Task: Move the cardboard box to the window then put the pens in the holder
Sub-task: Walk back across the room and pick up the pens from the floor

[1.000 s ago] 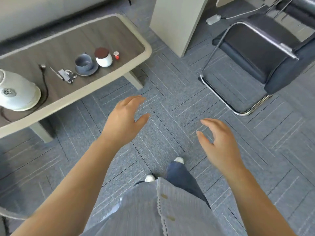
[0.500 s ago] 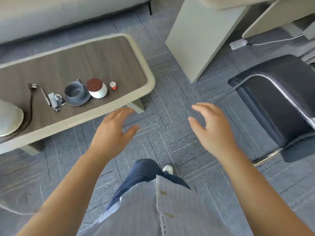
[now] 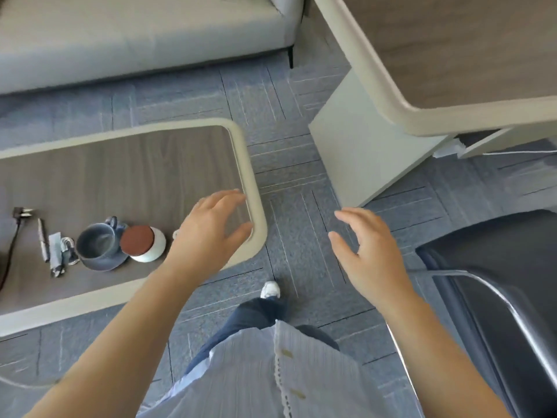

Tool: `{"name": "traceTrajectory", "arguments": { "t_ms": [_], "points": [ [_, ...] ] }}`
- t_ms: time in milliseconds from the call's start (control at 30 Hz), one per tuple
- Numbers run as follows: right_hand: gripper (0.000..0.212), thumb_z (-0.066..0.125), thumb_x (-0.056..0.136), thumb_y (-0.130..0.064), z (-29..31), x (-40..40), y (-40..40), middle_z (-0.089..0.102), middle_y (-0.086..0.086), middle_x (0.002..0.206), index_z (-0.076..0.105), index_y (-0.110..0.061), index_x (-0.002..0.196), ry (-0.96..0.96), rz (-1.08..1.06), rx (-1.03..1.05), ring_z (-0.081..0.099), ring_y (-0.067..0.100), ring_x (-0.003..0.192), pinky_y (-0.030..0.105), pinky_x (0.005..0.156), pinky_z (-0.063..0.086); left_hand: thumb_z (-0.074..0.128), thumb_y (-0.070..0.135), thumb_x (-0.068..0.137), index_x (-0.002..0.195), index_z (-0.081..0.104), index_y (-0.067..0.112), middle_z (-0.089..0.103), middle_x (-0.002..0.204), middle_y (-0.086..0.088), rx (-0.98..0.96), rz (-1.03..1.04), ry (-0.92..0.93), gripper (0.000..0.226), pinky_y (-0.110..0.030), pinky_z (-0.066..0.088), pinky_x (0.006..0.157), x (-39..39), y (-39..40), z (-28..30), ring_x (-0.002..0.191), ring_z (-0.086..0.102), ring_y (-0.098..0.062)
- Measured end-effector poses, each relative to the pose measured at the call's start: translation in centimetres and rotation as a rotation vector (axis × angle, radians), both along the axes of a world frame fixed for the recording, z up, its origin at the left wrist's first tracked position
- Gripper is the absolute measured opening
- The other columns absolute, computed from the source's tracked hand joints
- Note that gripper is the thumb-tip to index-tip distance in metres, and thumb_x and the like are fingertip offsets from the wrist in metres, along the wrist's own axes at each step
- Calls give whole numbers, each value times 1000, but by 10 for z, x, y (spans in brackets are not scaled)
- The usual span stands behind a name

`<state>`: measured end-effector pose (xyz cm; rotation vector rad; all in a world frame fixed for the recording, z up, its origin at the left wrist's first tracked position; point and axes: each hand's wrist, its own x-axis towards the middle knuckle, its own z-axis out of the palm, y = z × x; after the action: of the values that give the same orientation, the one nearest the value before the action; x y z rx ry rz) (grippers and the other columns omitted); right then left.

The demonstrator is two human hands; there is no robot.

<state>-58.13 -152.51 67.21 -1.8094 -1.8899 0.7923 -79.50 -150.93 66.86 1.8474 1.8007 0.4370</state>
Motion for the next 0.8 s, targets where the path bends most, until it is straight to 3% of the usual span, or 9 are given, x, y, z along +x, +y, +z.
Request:
{"name": "traceTrajectory", "arguments": {
  "t_ms": [167, 333, 433, 533, 633, 800],
  "points": [
    [49, 40, 77, -35, 1, 24, 73, 50, 4, 130, 50, -13, 120, -21, -2, -50, 39, 16, 123, 23, 100, 24, 57, 22, 81, 123, 47, 12, 49, 135, -8, 49, -26, -8, 44, -34, 30, 102, 25, 103, 19, 124, 42, -29],
    [41, 46, 82, -32, -7, 49, 155, 50, 4, 130, 51, -13, 119, -17, 37, -73, 38, 16, 123, 22, 98, 24, 57, 22, 81, 122, 48, 12, 49, 134, -8, 46, 46, -25, 43, -33, 31, 101, 46, 182, 18, 123, 43, -29],
    [36, 51, 85, -22, -14, 63, 218, 49, 5, 132, 50, -11, 120, -10, 104, -73, 38, 16, 123, 22, 100, 24, 57, 22, 81, 122, 48, 12, 50, 134, -8, 23, 122, -30, 43, -33, 31, 100, 56, 224, 12, 123, 43, -30],
    [41, 47, 84, -30, -13, 68, 280, 50, 5, 131, 51, -11, 119, -31, 204, -41, 40, 17, 123, 19, 98, 22, 53, 33, 77, 121, 50, 12, 51, 132, -10, -12, 176, -17, 48, -36, 32, 101, 62, 259, 10, 122, 44, -31],
    [37, 50, 85, -24, -8, 63, 335, 49, 6, 132, 51, -11, 120, -31, 311, -33, 40, 18, 124, 18, 98, 21, 46, 35, 72, 120, 51, 12, 53, 131, -10, -49, 268, -3, 54, -36, 33, 101, 65, 283, 13, 122, 45, -31],
    [37, 50, 85, -23, -1, 34, 412, 50, 7, 131, 51, -10, 119, 18, 457, 15, 41, 19, 124, 23, 100, 26, 57, 27, 80, 120, 51, 12, 52, 132, -9, -125, 444, 11, 43, -39, 33, 102, 58, 311, 14, 124, 43, -30]
  ]
}}
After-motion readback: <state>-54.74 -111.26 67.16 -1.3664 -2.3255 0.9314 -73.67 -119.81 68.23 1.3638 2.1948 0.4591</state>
